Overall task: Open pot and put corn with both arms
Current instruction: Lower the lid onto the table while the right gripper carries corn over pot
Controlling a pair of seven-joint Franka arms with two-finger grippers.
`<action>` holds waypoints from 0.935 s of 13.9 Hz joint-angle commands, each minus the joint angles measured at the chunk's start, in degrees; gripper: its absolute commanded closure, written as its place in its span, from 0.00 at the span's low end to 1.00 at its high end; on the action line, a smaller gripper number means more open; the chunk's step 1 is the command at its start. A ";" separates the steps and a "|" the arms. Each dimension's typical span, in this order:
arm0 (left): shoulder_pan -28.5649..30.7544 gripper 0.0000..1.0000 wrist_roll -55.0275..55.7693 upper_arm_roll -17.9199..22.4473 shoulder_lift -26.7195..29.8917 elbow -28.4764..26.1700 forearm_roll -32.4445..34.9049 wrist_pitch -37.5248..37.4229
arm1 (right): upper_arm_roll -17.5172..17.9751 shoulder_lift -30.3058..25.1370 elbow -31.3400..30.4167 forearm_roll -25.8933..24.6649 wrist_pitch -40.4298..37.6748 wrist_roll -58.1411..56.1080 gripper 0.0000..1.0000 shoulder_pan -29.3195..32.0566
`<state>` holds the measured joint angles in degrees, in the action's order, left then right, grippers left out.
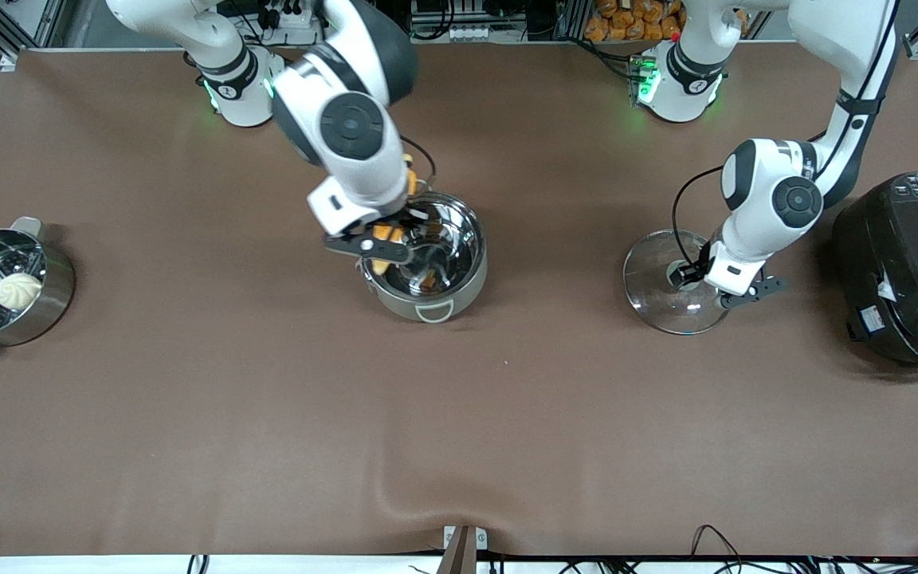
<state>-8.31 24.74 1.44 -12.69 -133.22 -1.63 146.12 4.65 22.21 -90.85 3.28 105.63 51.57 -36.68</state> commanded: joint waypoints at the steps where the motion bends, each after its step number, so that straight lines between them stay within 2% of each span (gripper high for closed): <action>1: 2.68 0.00 -2.24 -0.47 2.14 4.71 -0.13 -3.62 | 0.53 -0.86 -4.06 -0.90 3.52 1.34 0.80 -0.14; 3: 4.42 0.00 -4.34 -0.21 2.93 12.24 -0.13 -12.29 | 0.88 0.37 -4.33 -0.90 5.02 1.43 0.80 -0.23; 6: 7.16 0.00 -14.87 -0.38 3.20 25.96 -0.21 -27.16 | 0.88 2.39 -5.91 -0.90 10.01 1.43 0.79 -1.55; 11: 8.31 0.00 -17.01 -0.73 8.21 29.33 -0.39 -37.46 | 0.88 4.51 -6.79 -0.90 14.34 1.43 0.76 -2.25; 12: 8.31 0.00 -17.36 -0.73 8.73 30.12 -0.22 -39.57 | 0.88 4.51 -6.79 -0.90 14.43 1.43 0.69 -2.25; 13: 8.31 0.00 -17.53 -0.73 9.70 30.47 -0.21 -41.68 | 0.88 4.51 -6.79 -0.90 14.78 1.43 0.56 -2.25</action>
<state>-0.60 8.83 1.21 -4.77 -103.83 -1.63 108.50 5.49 27.25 -97.49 3.26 119.78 51.77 -38.44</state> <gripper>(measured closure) 0.000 0.718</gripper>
